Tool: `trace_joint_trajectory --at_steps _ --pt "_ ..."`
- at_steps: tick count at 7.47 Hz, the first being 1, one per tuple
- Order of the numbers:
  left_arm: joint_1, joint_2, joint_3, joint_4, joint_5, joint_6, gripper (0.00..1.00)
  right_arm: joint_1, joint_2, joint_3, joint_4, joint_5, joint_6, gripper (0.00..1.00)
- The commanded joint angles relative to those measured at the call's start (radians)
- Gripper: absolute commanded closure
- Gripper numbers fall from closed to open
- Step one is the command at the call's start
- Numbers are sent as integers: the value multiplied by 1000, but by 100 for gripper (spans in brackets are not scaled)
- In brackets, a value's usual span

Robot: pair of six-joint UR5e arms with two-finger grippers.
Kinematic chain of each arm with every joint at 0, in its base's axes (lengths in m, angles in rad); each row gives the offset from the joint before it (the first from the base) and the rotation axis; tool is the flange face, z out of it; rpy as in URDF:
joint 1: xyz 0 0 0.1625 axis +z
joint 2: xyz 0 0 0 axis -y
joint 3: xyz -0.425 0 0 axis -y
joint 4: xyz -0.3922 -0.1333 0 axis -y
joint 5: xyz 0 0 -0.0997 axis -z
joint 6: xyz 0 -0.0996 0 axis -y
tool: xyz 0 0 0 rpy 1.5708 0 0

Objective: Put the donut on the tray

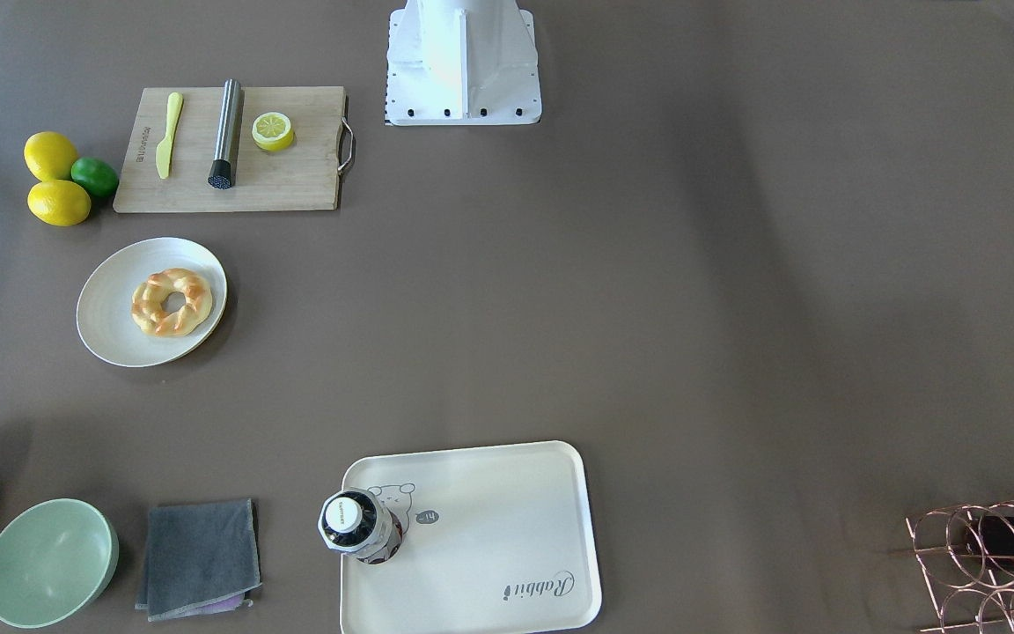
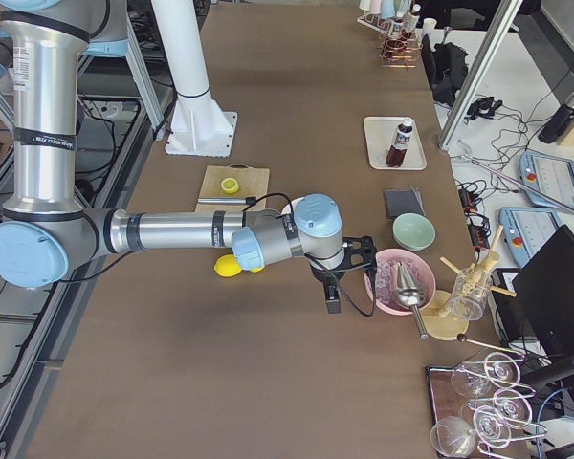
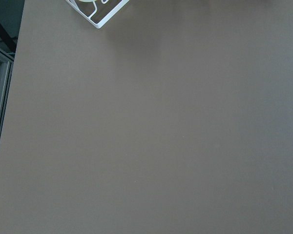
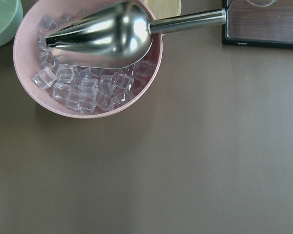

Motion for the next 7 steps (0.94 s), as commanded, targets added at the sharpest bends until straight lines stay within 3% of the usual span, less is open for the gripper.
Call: trace_joint_trajectory --at_steps 1,7 --pt "8 4 -20 -1 -7 -2 3 -7 -4 29 2 13 107 0" --pt "20 3 -21 -14 -17 -1 3 -94 -56 46 86 47 152 0"
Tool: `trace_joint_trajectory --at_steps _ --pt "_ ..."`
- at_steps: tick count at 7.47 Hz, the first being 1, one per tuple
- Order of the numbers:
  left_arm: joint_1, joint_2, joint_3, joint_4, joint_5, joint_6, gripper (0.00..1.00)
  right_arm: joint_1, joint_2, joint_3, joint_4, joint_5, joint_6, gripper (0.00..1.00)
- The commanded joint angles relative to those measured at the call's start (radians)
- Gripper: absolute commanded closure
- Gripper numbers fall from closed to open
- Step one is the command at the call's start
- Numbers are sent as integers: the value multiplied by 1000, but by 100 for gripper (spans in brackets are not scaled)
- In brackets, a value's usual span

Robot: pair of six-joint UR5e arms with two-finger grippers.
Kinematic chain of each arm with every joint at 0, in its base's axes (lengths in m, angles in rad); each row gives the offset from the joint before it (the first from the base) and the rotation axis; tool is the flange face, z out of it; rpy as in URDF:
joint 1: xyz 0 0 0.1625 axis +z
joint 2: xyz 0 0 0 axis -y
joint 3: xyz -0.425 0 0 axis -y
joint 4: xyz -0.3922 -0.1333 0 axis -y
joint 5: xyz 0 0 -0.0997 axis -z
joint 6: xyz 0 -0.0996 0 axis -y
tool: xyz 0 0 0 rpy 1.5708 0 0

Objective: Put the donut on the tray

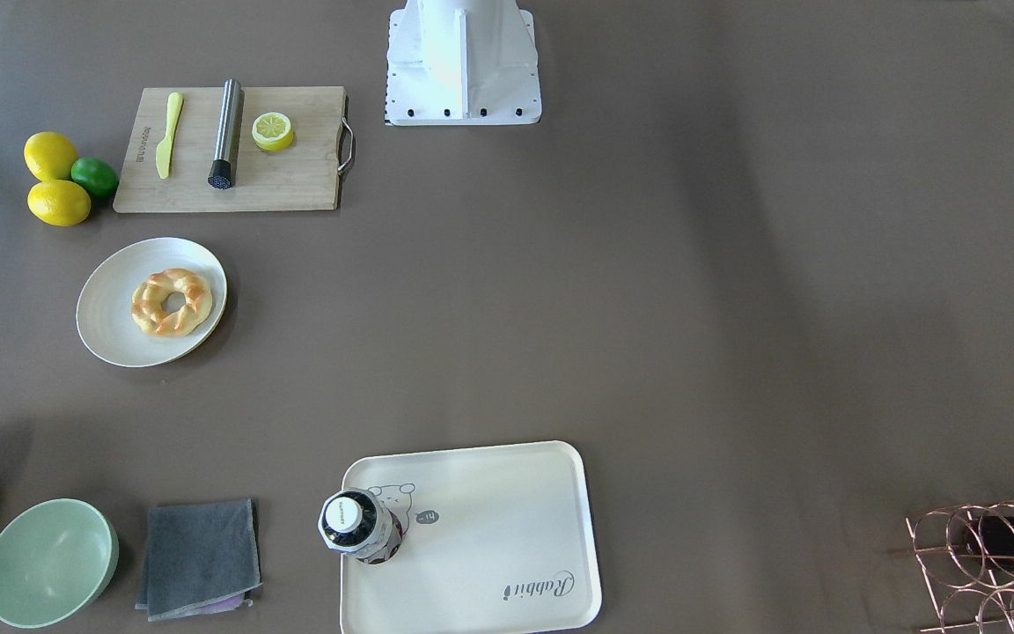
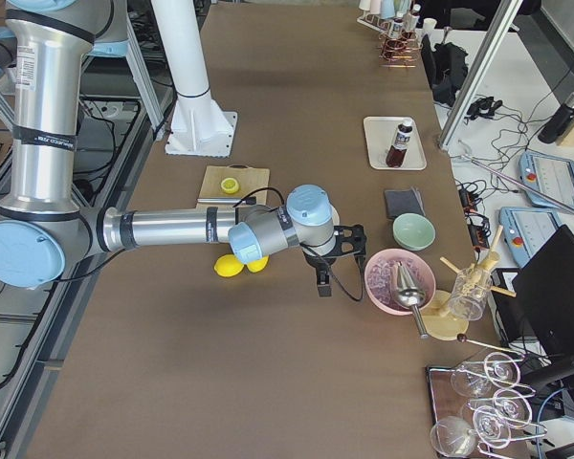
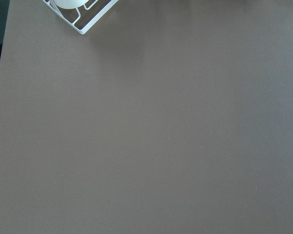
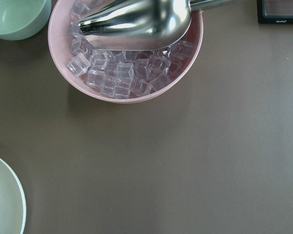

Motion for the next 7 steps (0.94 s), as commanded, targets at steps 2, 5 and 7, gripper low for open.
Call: trace_joint_trajectory --at_steps 2,5,7 --pt "3 1 -2 0 0 -2 3 -19 -22 -4 54 24 3 0" --pt "3 0 1 0 1 -2 3 -109 -8 -10 69 15 140 2" --pt "3 0 3 2 0 -2 3 -259 3 -10 205 -103 393 10"
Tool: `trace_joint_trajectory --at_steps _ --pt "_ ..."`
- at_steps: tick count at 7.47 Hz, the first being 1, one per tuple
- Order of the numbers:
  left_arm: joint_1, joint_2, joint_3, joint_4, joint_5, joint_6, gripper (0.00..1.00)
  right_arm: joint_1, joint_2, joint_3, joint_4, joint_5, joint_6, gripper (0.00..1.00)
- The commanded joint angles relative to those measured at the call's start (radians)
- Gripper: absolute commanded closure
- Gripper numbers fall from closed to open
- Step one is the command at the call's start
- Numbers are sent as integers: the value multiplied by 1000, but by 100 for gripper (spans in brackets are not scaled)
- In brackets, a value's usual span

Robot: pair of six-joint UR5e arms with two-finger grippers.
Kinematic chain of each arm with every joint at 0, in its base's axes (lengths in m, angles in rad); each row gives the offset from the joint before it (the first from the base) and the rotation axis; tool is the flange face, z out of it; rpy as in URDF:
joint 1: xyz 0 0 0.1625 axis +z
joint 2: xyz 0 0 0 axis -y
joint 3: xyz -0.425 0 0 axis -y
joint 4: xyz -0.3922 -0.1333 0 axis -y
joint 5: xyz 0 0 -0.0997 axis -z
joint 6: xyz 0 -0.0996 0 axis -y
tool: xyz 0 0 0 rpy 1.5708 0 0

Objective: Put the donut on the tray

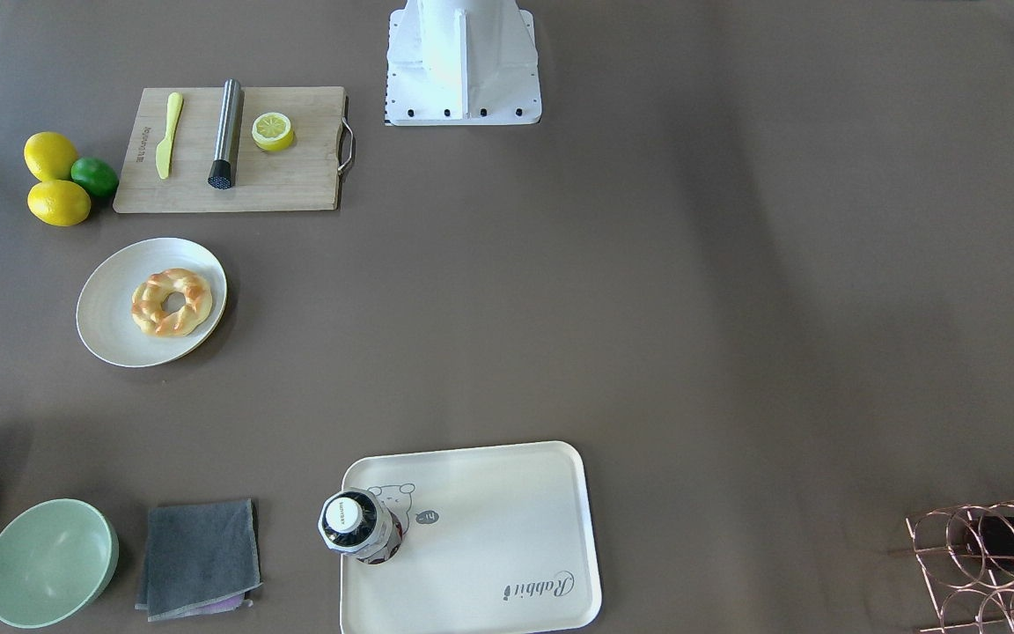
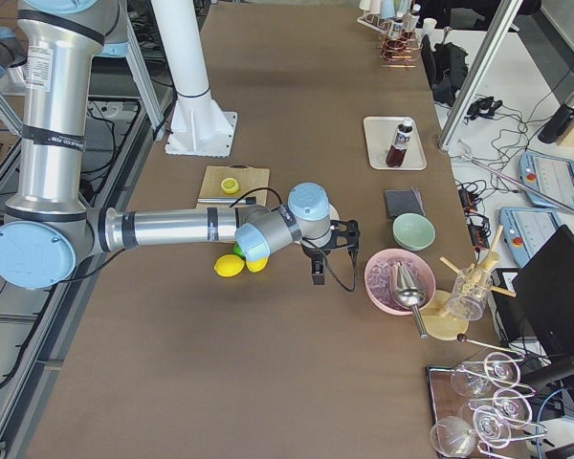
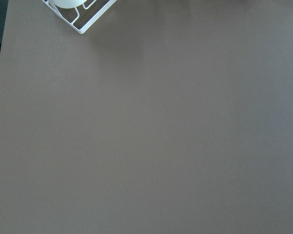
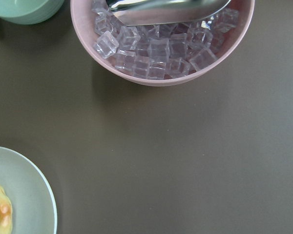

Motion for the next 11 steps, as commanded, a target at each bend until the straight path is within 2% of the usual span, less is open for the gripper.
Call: trace_joint_trajectory --at_steps 1,2,4,7,9,11 --pt "0 0 5 2 1 0 3 -173 19 0 111 -121 243 13" --pt "0 0 5 2 1 0 3 -194 21 2 113 -122 246 24" --pt "0 0 5 2 1 0 3 -250 39 -1 111 -128 248 33" --pt "0 0 7 2 2 0 3 -346 79 -42 133 -135 245 33" --pt "0 -5 5 0 2 0 3 -374 120 -171 240 -134 245 34" --pt "0 -8 5 1 2 -2 3 -377 128 -199 279 -129 248 44"
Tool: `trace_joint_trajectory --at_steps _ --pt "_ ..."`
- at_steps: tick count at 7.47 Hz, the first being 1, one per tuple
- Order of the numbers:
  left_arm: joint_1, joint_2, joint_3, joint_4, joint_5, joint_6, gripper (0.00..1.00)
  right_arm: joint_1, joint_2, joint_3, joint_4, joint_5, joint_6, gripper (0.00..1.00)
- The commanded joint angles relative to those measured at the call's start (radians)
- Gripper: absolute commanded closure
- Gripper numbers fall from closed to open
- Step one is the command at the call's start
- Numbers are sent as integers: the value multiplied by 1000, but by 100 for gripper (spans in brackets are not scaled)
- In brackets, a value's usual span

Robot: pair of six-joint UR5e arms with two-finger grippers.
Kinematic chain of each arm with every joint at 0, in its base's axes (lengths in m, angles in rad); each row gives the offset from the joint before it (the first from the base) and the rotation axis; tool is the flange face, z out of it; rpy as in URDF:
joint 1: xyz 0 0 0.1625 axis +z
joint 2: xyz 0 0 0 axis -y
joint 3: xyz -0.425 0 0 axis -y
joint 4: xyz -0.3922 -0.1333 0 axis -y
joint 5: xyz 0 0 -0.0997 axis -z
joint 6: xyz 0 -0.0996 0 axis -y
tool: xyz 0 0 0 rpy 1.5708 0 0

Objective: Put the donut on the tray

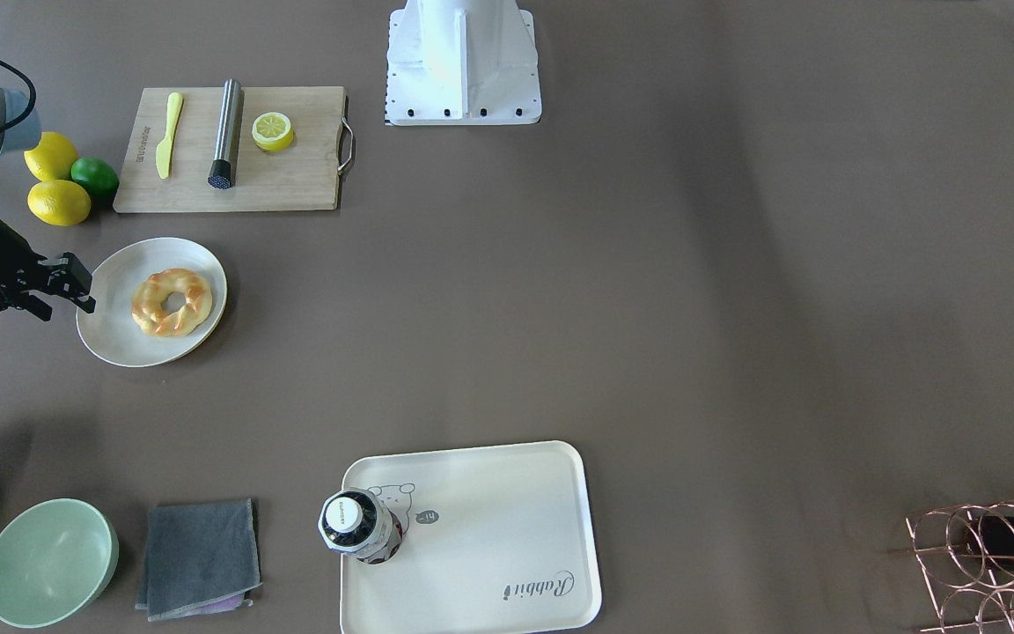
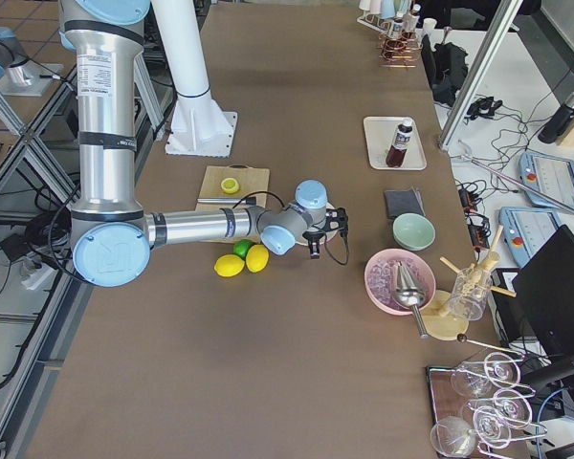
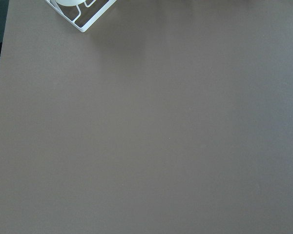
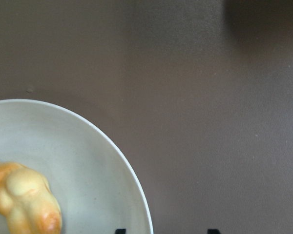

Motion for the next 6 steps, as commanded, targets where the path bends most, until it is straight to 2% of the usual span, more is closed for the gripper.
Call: trace_joint_trajectory --at_steps 1,2,3,6 --pt "-2 -2 0 0 0 -1 3 -7 10 -24 31 4 4 57" --pt "-2 -2 1 1 0 -1 3 -7 10 -30 33 2 2 82" --pt "-2 -2 3 1 0 1 3 -9 10 -25 33 1 4 100" --pt "-2 2 4 3 -1 -1 3 -10 66 2 31 38 76 100"
